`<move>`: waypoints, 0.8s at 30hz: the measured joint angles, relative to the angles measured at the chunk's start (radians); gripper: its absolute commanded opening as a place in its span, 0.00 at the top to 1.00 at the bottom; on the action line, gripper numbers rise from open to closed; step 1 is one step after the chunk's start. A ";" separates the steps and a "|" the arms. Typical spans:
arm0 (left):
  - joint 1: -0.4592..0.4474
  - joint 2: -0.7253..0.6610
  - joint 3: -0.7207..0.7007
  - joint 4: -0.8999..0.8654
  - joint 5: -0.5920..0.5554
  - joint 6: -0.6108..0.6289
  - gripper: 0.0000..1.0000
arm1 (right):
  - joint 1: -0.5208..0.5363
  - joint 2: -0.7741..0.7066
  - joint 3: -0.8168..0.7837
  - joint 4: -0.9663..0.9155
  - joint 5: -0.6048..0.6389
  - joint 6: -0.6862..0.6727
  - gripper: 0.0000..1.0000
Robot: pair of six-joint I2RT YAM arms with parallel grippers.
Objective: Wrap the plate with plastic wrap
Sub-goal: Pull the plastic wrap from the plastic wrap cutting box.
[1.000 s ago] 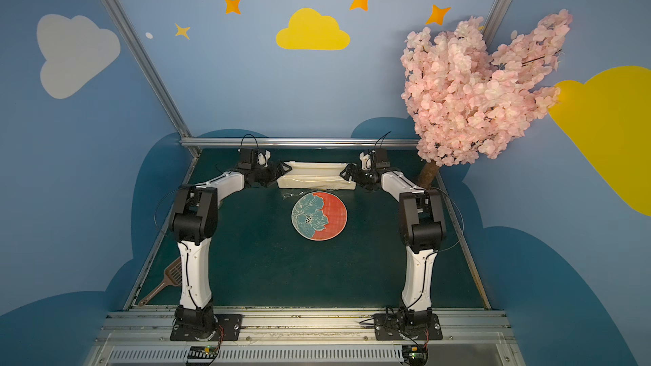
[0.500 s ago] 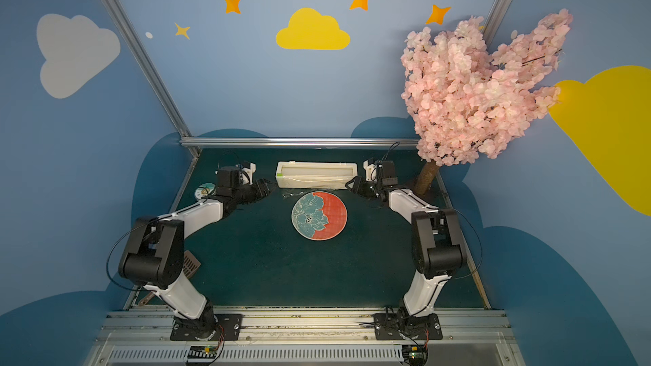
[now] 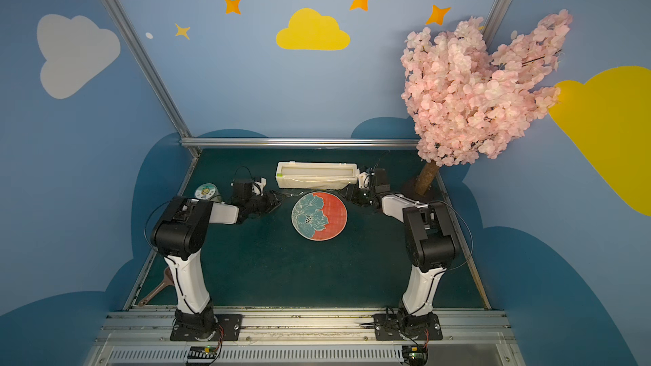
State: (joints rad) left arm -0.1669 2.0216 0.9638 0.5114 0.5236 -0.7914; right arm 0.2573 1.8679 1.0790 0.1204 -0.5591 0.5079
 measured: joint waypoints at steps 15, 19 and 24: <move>-0.020 0.136 0.145 0.055 -0.045 -0.011 0.80 | 0.000 0.082 0.048 0.024 -0.066 -0.019 0.44; -0.021 0.156 0.154 0.061 -0.024 -0.028 0.95 | -0.002 0.084 0.051 0.025 -0.072 -0.020 0.40; -0.026 0.129 0.154 0.062 0.008 -0.118 0.97 | -0.016 0.105 0.051 0.054 -0.098 -0.003 0.28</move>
State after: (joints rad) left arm -0.1925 2.1509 1.1175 0.5732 0.5312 -0.9092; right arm 0.2413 1.9728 1.1297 0.1745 -0.6575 0.5053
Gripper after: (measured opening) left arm 0.050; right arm 0.680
